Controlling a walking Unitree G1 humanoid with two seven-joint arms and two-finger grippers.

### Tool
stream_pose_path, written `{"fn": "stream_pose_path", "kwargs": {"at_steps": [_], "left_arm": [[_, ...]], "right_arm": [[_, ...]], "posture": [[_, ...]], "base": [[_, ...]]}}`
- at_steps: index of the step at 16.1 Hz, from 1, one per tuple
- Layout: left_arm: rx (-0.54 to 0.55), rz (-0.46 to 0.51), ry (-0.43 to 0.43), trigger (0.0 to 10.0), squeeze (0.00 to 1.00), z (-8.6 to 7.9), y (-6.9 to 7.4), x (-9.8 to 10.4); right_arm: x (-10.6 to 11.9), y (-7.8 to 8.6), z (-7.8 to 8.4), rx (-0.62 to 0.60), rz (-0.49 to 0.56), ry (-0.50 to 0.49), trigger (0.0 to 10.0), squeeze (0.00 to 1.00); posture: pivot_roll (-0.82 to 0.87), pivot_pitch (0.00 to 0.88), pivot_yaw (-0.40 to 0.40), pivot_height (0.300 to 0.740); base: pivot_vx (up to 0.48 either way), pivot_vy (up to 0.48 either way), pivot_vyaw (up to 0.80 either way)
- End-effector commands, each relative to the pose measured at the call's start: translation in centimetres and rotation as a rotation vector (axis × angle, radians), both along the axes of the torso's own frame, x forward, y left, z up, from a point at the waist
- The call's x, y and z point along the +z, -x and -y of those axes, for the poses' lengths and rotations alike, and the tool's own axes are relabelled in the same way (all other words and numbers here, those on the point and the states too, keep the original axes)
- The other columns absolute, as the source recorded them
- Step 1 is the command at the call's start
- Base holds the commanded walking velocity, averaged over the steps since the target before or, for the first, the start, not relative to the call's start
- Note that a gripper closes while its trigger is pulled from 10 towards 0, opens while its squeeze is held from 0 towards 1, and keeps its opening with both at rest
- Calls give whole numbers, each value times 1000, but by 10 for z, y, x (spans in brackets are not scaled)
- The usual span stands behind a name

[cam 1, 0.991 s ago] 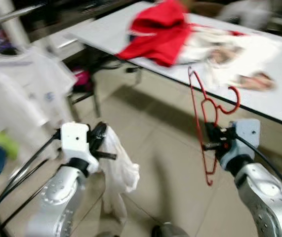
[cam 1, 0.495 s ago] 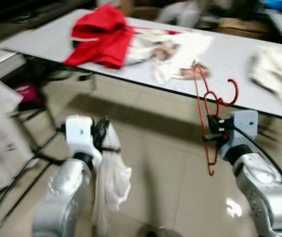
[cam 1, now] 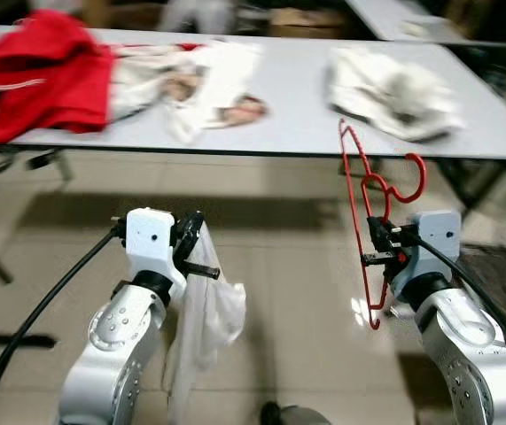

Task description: Hang hanger

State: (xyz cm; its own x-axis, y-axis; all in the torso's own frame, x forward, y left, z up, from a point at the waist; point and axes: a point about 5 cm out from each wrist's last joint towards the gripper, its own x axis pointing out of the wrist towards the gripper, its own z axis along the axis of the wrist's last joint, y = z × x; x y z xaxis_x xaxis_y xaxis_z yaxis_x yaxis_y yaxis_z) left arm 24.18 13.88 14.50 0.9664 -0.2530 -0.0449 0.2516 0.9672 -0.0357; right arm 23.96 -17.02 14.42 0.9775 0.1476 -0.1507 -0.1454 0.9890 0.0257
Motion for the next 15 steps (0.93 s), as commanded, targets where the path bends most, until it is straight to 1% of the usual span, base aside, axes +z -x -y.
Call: {"fn": "stream_pose_path", "kwargs": {"at_steps": [1,2,4,5,8,11,15], "left_arm": [[-7,26,2,10000,0,2,0,3],[-8,26,0,10000,0,1,1,2],[-6,29,3,10000,0,1,1,1],[-12,35,10,10000,0,2,0,2],[-29,41,14,10000,0,5,-1,3],[-45,57,26,10000,0,8,-5,5],[-45,75,48,10000,0,10,-9,8]], "right_arm": [[3,1,4,-24,1,-23,10000,0],[3,1,5,-35,-2,-40,10000,0],[3,1,5,-36,-2,-34,10000,0],[2,1,6,-53,-15,-48,10000,0],[3,1,5,-46,-12,-33,10000,0],[5,1,9,-54,-6,-16,10000,0],[7,0,9,-53,0,-1,10000,0]], "posture": [[-148,46,-6,740],[-149,45,-7,740],[-149,43,-10,740],[-154,41,-8,740],[-164,37,-4,740],[-177,34,2,740],[-192,27,4,740]], "base": [[300,0,-800],[334,0,-800],[352,0,-800],[368,0,-800],[400,0,-733],[469,0,0],[480,0,0]]}}
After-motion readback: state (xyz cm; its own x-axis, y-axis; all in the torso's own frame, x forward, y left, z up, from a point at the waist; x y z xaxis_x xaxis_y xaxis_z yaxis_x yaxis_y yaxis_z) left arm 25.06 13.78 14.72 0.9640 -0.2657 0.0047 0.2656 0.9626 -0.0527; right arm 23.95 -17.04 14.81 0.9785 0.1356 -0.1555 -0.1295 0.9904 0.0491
